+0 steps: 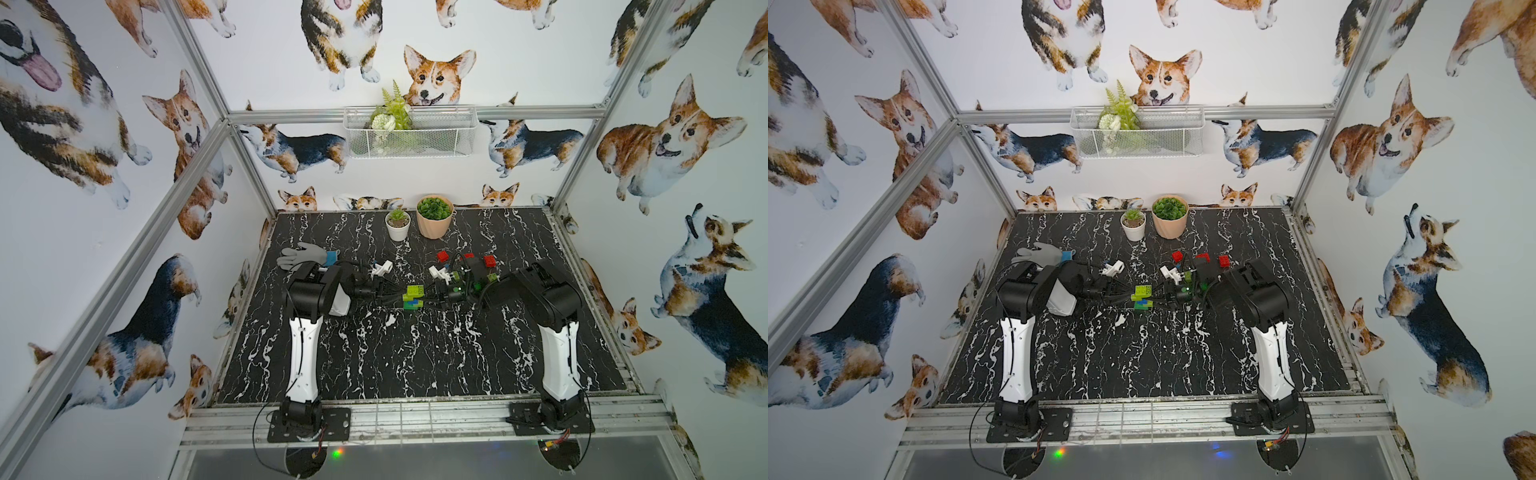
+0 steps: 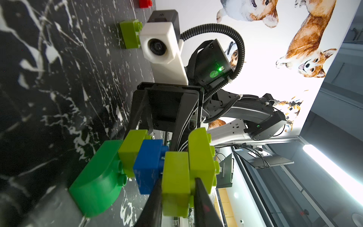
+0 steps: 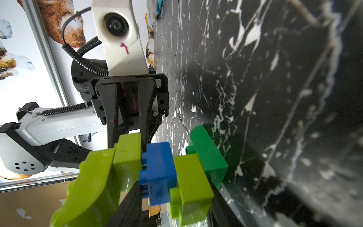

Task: Assemble the letter s with lego
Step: Assemble the lego brick with the lego brick.

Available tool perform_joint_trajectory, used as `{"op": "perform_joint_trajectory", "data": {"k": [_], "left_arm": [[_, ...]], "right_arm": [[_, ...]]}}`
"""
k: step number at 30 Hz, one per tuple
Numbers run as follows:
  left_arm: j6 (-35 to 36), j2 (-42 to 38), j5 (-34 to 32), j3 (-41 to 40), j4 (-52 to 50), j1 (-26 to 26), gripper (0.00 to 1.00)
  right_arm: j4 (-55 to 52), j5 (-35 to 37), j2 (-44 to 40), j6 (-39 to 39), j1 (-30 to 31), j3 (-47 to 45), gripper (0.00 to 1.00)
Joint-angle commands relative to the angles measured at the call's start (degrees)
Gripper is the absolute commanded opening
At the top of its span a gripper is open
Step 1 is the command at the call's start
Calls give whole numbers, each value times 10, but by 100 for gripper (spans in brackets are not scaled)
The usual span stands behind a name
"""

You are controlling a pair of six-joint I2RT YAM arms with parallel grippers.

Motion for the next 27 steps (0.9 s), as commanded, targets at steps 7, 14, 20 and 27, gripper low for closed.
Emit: {"op": "perform_joint_trajectory", "data": {"k": [7,14,20,27], "left_arm": [[-59,15,20,-2,-38,8,8],[-62,25,23,3,-38,1,8],[-58,4,22,3,-38,1,9],[-46,-17,18,-4,-37,3,11]], "right_arm": [[-182,126,15,-30,-1,-13,48],[-182,126,17,-33,-1,-13,48],[-181,126,20,-34,-2,-15,49],[-181,126,16,-35,-1,-17,50]]}}
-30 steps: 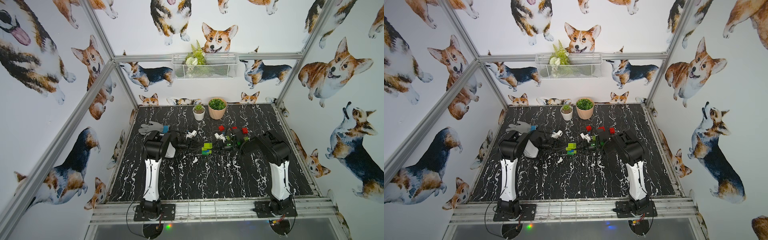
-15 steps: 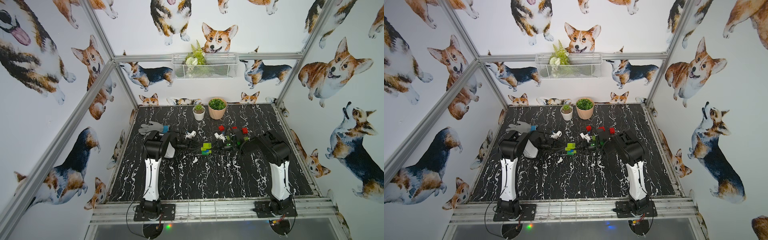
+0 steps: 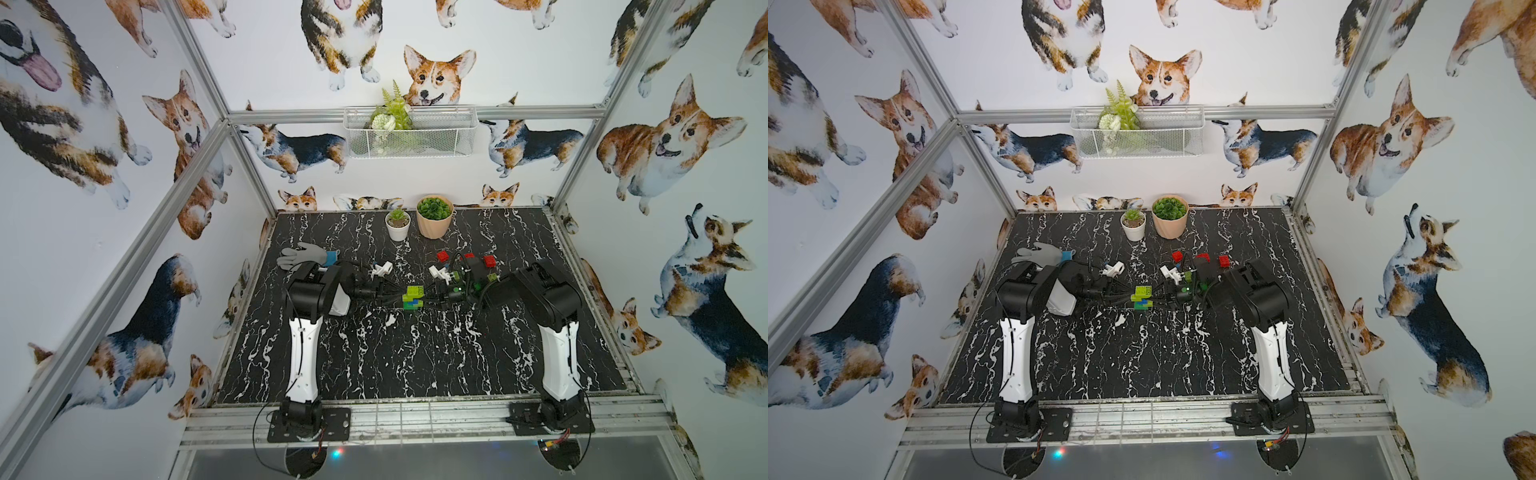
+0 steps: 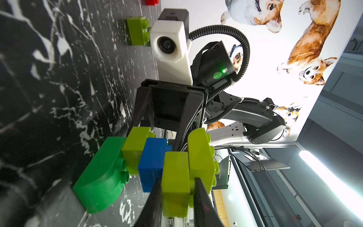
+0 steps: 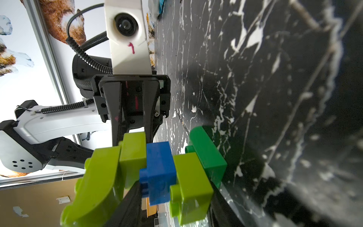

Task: Assemble the letter s with lego
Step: Assemble the lego brick with the lego brick.

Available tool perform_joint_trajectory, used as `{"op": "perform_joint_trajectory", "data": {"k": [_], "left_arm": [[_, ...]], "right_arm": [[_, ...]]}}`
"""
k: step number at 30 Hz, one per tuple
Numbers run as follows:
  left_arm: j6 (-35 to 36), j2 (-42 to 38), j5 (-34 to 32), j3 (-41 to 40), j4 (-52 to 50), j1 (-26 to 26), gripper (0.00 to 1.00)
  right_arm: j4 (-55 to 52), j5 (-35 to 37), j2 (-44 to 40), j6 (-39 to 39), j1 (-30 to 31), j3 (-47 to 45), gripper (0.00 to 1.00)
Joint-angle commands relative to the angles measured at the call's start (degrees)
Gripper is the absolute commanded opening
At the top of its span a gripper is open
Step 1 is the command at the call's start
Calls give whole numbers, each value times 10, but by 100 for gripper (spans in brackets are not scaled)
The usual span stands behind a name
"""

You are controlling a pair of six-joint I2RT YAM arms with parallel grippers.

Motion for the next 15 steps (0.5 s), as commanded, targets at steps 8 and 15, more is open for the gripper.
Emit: {"op": "perform_joint_trajectory", "data": {"k": [8,15], "left_arm": [[-27,-24,5,-10,-9,11,17],[-20,-21,2,-13,-9,15,100]], "right_arm": [[-181,126,13,-26,-2,-18,50],[-178,125,11,-24,-2,-19,50]]}}
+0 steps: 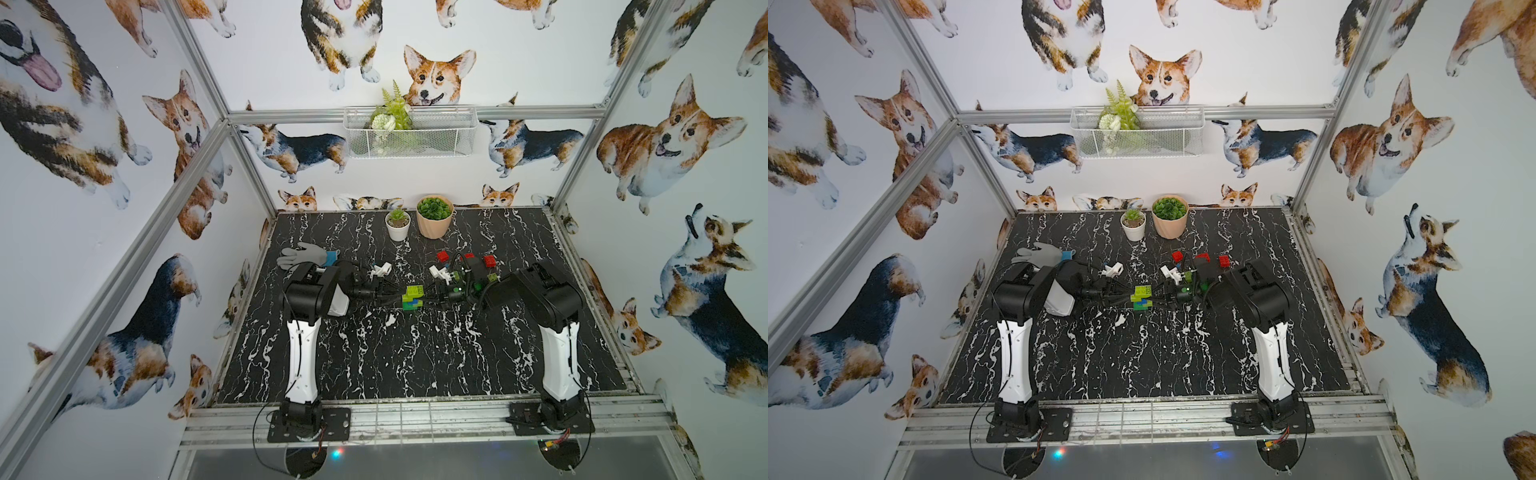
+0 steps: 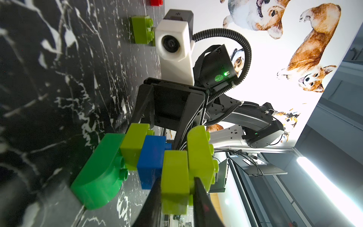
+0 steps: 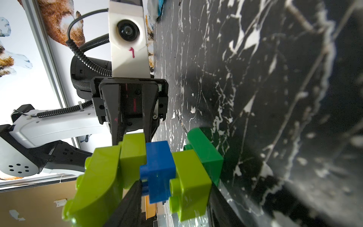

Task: Assemble the letter s with lego
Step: Assemble the lego brick with the lego brick.

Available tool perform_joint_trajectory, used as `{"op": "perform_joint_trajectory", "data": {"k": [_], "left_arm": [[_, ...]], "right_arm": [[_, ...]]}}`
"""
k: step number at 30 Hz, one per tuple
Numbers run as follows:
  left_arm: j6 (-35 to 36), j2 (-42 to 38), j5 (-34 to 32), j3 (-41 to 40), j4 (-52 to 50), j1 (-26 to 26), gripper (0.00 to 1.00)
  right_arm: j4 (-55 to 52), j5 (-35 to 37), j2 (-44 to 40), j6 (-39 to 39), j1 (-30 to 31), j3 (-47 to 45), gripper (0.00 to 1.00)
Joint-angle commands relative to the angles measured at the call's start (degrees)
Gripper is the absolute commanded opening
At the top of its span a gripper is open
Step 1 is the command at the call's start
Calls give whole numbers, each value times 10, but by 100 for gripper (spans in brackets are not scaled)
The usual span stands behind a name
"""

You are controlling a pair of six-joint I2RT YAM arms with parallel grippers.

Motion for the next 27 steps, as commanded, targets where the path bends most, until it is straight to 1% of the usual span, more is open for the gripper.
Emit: {"op": "perform_joint_trajectory", "data": {"k": [1,15,22,23,24,27], "left_arm": [[-29,-4,10,-1,22,10,100],[-37,-7,12,3,22,15,100],[-39,-49,1,-2,22,34,100],[-39,-53,-1,-3,22,36,100],[-39,-57,-2,-4,22,37,100],[-39,-60,-6,-8,21,44,100]], "right_arm": [[-177,118,16,-24,-2,-14,50],[-166,110,8,-13,-2,-17,50],[-170,111,-20,-14,-4,-25,62],[-169,110,-24,-13,-5,-27,62],[-169,110,-28,-11,-5,-27,66],[-158,108,-32,-1,-7,-32,67]]}}
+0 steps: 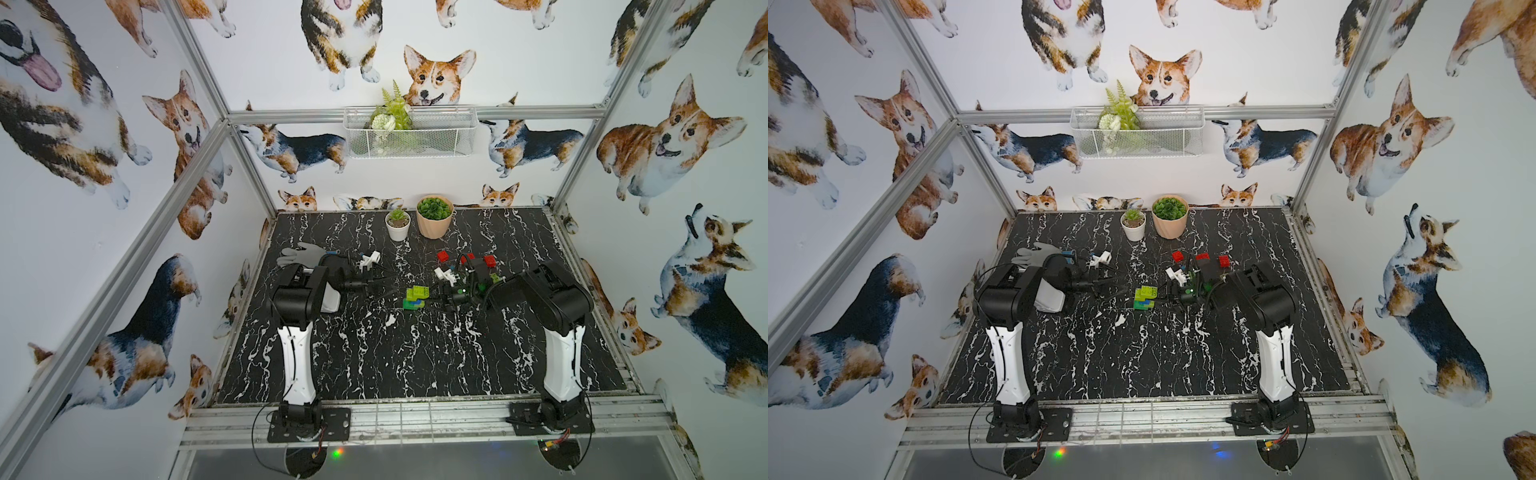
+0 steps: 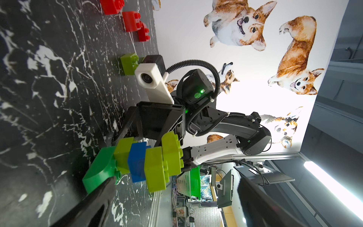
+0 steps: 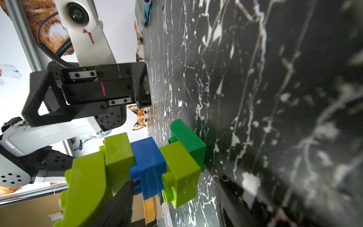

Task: Assemble the letter s with lego
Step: Assemble the lego brick with the lego brick.

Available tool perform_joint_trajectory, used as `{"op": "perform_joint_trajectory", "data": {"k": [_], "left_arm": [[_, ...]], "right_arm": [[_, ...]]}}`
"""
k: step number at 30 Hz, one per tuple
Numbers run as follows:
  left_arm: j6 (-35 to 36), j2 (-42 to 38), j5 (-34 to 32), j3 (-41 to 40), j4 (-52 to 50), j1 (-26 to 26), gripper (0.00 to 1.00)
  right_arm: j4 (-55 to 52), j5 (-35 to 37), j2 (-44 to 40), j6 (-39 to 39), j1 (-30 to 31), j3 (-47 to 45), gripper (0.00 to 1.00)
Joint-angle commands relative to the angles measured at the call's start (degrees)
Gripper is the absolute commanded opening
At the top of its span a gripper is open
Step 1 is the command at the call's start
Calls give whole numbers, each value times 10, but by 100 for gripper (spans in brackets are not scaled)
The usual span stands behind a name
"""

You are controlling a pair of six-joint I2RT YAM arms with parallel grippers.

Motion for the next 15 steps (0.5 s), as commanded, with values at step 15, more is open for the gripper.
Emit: {"op": "perform_joint_trajectory", "data": {"k": [15], "left_arm": [[-31,-24,-15,5,18,33,100]], "right_arm": [[-131,80,-36,2,1,1,68]]}}
